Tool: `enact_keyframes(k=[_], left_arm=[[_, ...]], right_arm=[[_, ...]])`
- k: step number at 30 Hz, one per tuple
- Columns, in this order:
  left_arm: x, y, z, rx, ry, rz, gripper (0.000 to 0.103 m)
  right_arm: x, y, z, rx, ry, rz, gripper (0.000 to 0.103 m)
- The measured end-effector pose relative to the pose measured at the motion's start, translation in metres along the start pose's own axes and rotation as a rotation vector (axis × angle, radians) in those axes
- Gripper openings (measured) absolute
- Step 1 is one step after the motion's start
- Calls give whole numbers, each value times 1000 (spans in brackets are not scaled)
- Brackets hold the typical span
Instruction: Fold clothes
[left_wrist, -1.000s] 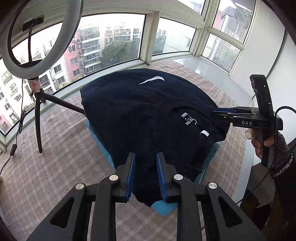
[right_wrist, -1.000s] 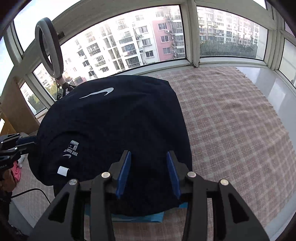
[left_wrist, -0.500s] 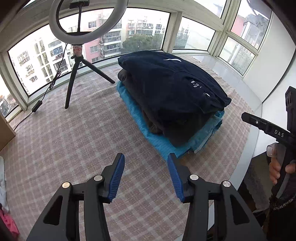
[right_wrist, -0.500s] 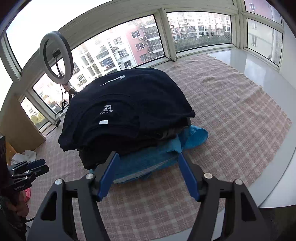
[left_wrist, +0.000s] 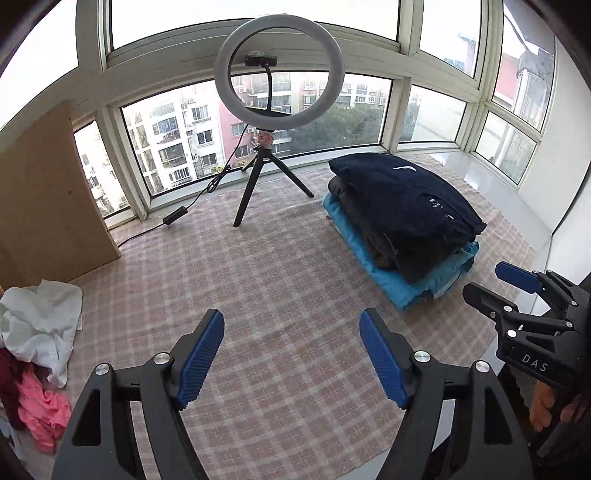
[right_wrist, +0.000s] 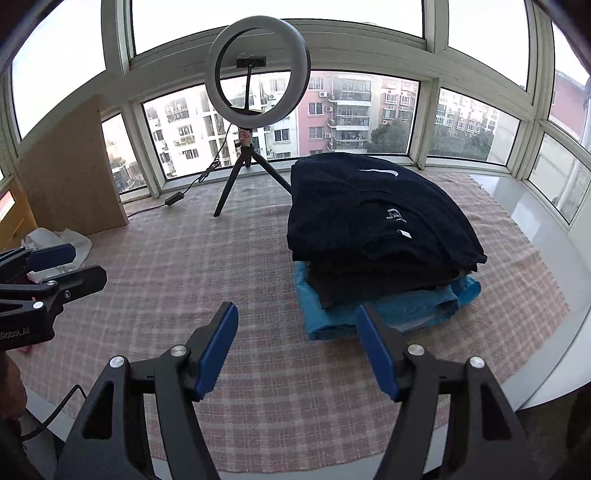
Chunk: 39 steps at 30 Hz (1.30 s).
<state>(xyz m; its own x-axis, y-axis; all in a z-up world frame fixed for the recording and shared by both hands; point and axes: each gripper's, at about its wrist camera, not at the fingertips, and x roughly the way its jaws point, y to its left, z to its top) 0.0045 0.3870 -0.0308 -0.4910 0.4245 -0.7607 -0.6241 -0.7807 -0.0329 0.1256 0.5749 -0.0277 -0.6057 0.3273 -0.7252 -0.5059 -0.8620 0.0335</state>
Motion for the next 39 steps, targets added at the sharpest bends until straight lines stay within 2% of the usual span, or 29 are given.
enact_keyframes(k=[4, 14, 17, 22, 30, 39], left_arm=[[-26, 33, -20, -8, -20, -31, 74], [-86, 97, -78, 55, -34, -42, 74], [-105, 111, -94, 56, -40, -90, 74], [-124, 120, -109, 74, -52, -111, 75], [-143, 130, -126, 88, -61, -151, 76], [-147, 139, -127, 71, -69, -148, 78]], right_arm=[[-20, 33, -14, 1, -16, -25, 66], [-69, 116, -50, 4, -55, -88, 66], [-83, 138, -63, 8, -59, -100, 66], [-106, 169, -83, 9, -71, -116, 66], [-134, 190, -98, 15, -105, -161, 67], [-139, 183, -105, 54, -96, -193, 68]])
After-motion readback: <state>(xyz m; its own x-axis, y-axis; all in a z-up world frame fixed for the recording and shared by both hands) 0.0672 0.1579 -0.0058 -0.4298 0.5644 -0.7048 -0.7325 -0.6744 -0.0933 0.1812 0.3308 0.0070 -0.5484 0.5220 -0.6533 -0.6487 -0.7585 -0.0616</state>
